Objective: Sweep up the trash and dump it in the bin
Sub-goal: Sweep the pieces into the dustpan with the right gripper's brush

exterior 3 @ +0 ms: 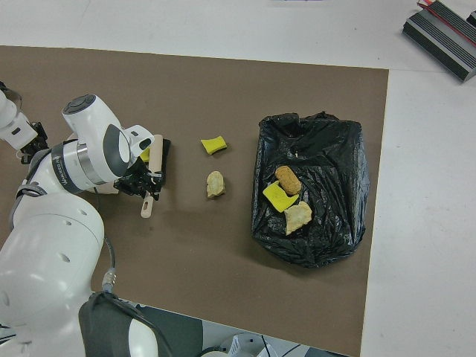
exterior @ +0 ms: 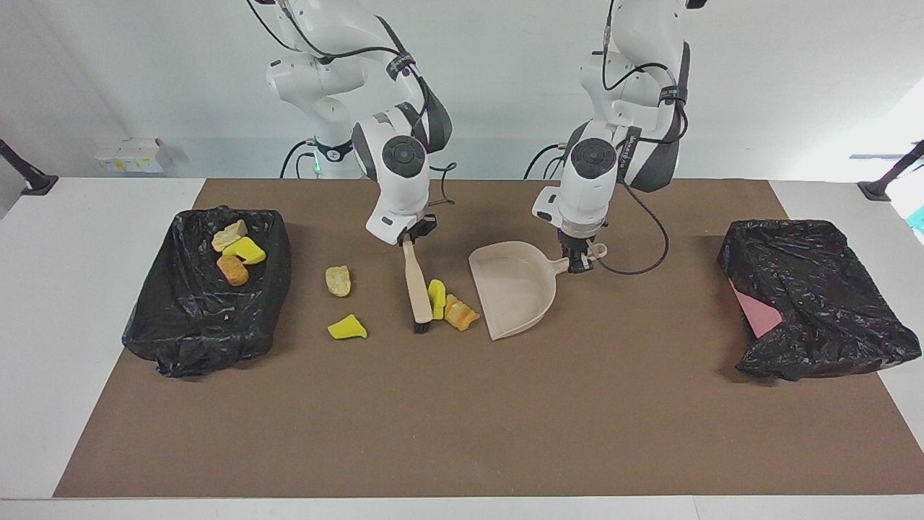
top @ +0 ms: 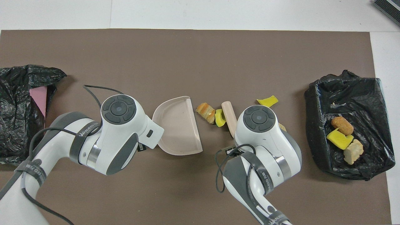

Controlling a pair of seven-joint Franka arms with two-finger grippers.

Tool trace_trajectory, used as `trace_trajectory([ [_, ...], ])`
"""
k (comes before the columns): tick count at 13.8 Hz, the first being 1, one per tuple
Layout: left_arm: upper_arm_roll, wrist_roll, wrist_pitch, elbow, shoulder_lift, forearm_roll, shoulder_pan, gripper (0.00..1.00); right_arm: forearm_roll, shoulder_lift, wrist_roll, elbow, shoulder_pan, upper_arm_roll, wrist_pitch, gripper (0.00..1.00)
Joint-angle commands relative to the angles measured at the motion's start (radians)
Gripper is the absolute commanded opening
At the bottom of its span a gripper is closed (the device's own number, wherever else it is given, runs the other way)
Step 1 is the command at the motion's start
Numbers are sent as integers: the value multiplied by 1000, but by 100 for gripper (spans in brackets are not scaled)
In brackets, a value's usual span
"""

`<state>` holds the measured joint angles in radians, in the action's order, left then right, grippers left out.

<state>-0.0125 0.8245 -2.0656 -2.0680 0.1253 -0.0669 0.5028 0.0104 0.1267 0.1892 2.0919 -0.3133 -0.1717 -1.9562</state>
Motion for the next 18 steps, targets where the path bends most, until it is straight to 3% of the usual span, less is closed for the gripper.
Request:
trace_trajectory([
  [1, -9, -70, 13, 25, 22, -21, 31, 0, -15, -4, -79, -7, -9, -12, 19, 0],
  [5, -6, -126, -16, 29, 42, -19, 56, 0, 26, -32, -70, -13, -142, -15, 43, 0],
  [8, -4, -130, -54, 29, 62, -17, 59, 0, 31, -39, -68, -58, -185, -15, 83, 0],
  [15, -9, -123, -50, 29, 47, -19, 43, 0, 0, -47, -5, -90, 5, 3, 123, 0],
  [18, -7, -117, -39, 28, 33, -19, 43, 0, -177, -47, 100, -93, 81, 4, 150, 0],
])
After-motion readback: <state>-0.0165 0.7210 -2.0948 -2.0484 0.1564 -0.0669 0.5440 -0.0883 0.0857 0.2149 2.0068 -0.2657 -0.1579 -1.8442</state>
